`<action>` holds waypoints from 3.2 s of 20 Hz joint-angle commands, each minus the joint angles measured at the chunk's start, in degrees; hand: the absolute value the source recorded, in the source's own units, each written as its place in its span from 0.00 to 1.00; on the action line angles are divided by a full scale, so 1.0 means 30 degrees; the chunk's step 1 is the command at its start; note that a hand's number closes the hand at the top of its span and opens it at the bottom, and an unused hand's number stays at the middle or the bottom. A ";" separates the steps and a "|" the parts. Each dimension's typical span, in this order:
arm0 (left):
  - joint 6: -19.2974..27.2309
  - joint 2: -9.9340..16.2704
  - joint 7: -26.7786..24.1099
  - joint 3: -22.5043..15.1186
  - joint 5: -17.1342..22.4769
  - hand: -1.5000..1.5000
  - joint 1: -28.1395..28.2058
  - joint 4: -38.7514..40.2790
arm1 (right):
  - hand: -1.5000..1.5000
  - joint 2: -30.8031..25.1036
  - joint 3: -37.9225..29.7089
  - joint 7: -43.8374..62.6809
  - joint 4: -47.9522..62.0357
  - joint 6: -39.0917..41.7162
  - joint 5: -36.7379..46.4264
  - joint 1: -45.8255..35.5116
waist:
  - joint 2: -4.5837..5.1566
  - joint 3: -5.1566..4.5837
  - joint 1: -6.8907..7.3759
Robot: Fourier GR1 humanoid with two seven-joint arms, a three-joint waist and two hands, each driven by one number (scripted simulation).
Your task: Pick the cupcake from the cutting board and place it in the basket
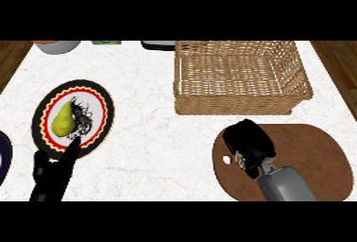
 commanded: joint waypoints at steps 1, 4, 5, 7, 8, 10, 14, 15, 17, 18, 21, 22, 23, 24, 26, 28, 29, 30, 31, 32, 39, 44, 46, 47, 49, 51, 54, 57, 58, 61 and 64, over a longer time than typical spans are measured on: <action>-0.0262 -0.0367 0.0237 -0.0414 0.0107 0.50 0.0012 0.0543 | 1.00 0.2621 0.0120 0.5101 -0.1124 -0.1257 -0.2330 0.0257 | 0.0371 0.0284 0.0281; -0.0219 -0.0374 0.0410 -0.0308 0.0222 0.50 -0.0142 0.0273 | 1.00 0.2690 -0.0458 0.5881 -0.2789 -0.4172 -0.6906 0.0290 | 0.0407 0.0508 0.0569; -0.0370 -0.0214 0.0569 -0.0240 0.0296 0.50 -0.0038 0.0383 | 1.00 0.2704 -0.0360 0.6586 -0.3574 -0.5137 -0.7891 0.0002 | 0.0332 0.0474 0.0651; -0.0363 -0.0102 0.0521 -0.0361 0.0012 0.50 -0.0324 0.0325 | 1.00 0.2725 0.0348 0.8292 -0.4640 -0.7482 -0.9144 -0.0837 | 0.0312 0.0392 0.0910; -0.0546 -0.0294 0.0605 -0.0449 0.0193 0.50 -0.0505 0.0685 | 1.00 0.2732 0.0848 0.9633 -0.5195 -0.8253 -0.9260 -0.1501 | 0.0326 0.0294 0.0843; -0.0392 -0.0342 0.0582 -0.0650 -0.0139 0.50 -0.0565 0.0605 | 1.00 0.2742 0.1735 1.2250 -0.5982 -0.9811 -0.9787 -0.2645 | 0.0295 0.0246 0.1091; -0.0311 -0.0490 0.0706 -0.0571 -0.0100 0.50 -0.0589 0.0696 | 1.00 0.2752 0.3218 1.8787 -0.6912 -1.1072 -0.8560 -0.6023 | 0.0231 0.0160 0.0982; -0.0109 -0.0916 0.0674 -0.0896 -0.0313 0.50 -0.0763 0.1025 | 1.00 0.2754 0.2939 1.9853 -0.6550 -1.1390 -0.7504 -0.7344 | 0.0262 0.0135 0.0923; -0.0251 -0.0377 0.0761 -0.0391 -0.0220 0.50 -0.0870 0.0938 | 1.00 0.2756 0.2557 2.2766 -0.6591 -1.0557 -0.7005 -1.0037 | 0.0241 0.0143 0.0890; -0.0358 -0.0306 0.0862 -0.0181 -0.0036 0.50 -0.1108 0.0926 | 1.00 0.2756 0.1913 2.3633 -0.6221 -1.0083 -0.6856 -1.1262 | 0.0305 0.0168 0.0742; -0.0127 -0.0868 -0.0023 -0.0673 -0.0492 0.50 -0.0217 0.0983 | 1.00 0.2756 0.0356 2.5324 -0.4595 -0.9704 -0.6632 -1.4464 | 0.0365 0.0176 0.0837; -0.0389 -0.0497 0.0353 -0.0199 -0.0284 0.50 -0.1128 0.1629 | 1.00 0.2756 0.0218 2.5703 -0.4582 -0.9528 -0.7090 -1.5270 | 0.0388 0.0183 0.0668; 0.0169 -0.1484 -0.0358 -0.1003 -0.0784 0.50 -0.0290 0.1362 | 1.00 0.2755 -0.0619 2.5082 -0.3771 -0.9554 -0.7012 -1.5376 | 0.0405 0.0193 0.0679; -0.0677 -0.0367 0.0357 0.0141 0.0169 0.50 -0.0723 0.1305 | 1.00 0.2755 -0.1067 2.5539 -0.3560 -0.8781 -0.7249 -1.6355 | 0.0387 0.0195 0.0654; -0.0203 -0.0841 -0.0341 -0.0438 -0.0639 0.50 -0.0316 0.1323 | 1.00 0.2755 -0.1459 2.4879 -0.1441 -0.9840 -0.6987 -1.6704 | 0.0452 0.0200 0.0743; -0.0406 -0.0763 0.0318 0.0121 -0.0097 0.50 -0.1242 0.1715 | 1.00 0.2755 -0.2297 2.4701 -0.0992 -0.9009 -0.7273 -1.7697 | 0.0439 0.0204 0.0560; -0.0532 -0.0843 -0.0411 -0.0390 -0.0517 0.50 -0.0107 0.1587 | 1.00 0.2755 -0.2888 2.3913 -0.0345 -0.9058 -0.7502 -1.7129 | 0.0455 0.0208 0.0609; -0.0617 -0.0586 0.0127 0.0331 -0.0036 0.50 -0.1089 0.1970 | 1.00 0.2355 -0.3734 2.3470 -0.0301 -0.8321 -0.7647 -1.7679 | 0.0450 0.0211 0.0452; 0.0235 -0.1303 0.0809 -0.0644 -0.0786 0.50 -0.0839 0.0626 | 1.00 0.2227 -0.4148 2.2522 0.0705 -0.8539 -0.8067 -1.7874 | 0.0454 0.0225 0.0546; 0.0065 -0.1434 -0.0337 -0.0547 -0.0906 0.50 -0.0704 0.1728 | 1.00 0.2217 -0.4348 2.2669 0.1246 -0.8626 -0.7834 -1.8173 | 0.0468 0.0212 0.0524; -0.0169 -0.1256 0.0164 0.0010 -0.0783 0.50 -0.1092 0.1846 | 1.00 0.1099 -0.5982 1.8592 0.4638 -1.0220 -0.8669 -1.7486 | 0.0514 0.0225 0.0565; -0.0637 -0.1036 0.0085 -0.0016 -0.0900 0.50 -0.0891 0.1665 | 1.00 0.1451 -0.7208 1.6157 0.7272 -1.2366 -0.9736 -1.7050 | 0.0557 0.0229 0.0673; -0.1235 -0.0340 0.0950 0.0706 -0.0023 0.50 -0.0623 0.0417 | 1.00 0.0908 -0.8117 1.5637 0.7150 -1.2424 -1.0627 -1.6644 | 0.0502 0.0238 0.0597; -0.0639 -0.1162 -0.0106 0.0275 -0.0679 0.50 -0.1047 0.1707 | 1.00 0.1532 -0.8679 1.5178 0.6550 -1.3206 -1.1618 -1.6339 | 0.0542 0.0235 0.0513; -0.0964 -0.0831 -0.0287 0.0634 -0.0581 0.50 -0.0938 0.1792 | 1.00 0.1962 -0.8732 1.4277 0.7939 -1.4118 -1.1680 -1.6388 | 0.0536 0.0230 0.0626; -0.0714 -0.1152 -0.0239 0.0588 -0.0808 0.50 -0.1237 0.2307 | 1.00 0.1848 -0.8943 1.3190 0.8485 -1.4741 -1.1926 -1.5803 | 0.0522 0.0229 0.0550; -0.1560 -0.0650 -0.0366 0.0898 -0.0457 0.50 -0.1050 0.2298 | 1.00 0.1204 -0.9789 1.0893 0.9790 -1.4685 -1.3264 -1.5544 | 0.0539 0.0231 0.0626; -0.0777 -0.1242 0.1054 0.0449 -0.0826 0.50 -0.0960 0.0744 | 1.00 0.0880 -0.9663 1.0540 0.9607 -1.4304 -1.3493 -1.5027 | 0.0469 0.0237 0.0528; -0.1373 -0.0748 0.0979 0.0816 -0.0557 0.50 -0.0860 0.0876 | 1.00 0.0538 -0.9763 1.0688 0.9868 -1.4217 -1.3461 -1.5555 | 0.0467 0.0233 0.0541; -0.1456 -0.0910 -0.0438 0.1001 -0.0613 0.50 -0.1353 0.2362 | 1.00 -0.0810 -0.8941 1.2655 1.1471 -1.5314 -1.0114 -1.4811 | 0.0548 0.0206 0.0443; -0.1086 -0.1505 -0.0264 0.0489 -0.0959 0.50 -0.0521 0.1788 | 1.00 -0.0940 -0.8140 1.2210 1.1682 -1.3237 -1.0275 -1.4915 | 0.0469 0.0223 0.0495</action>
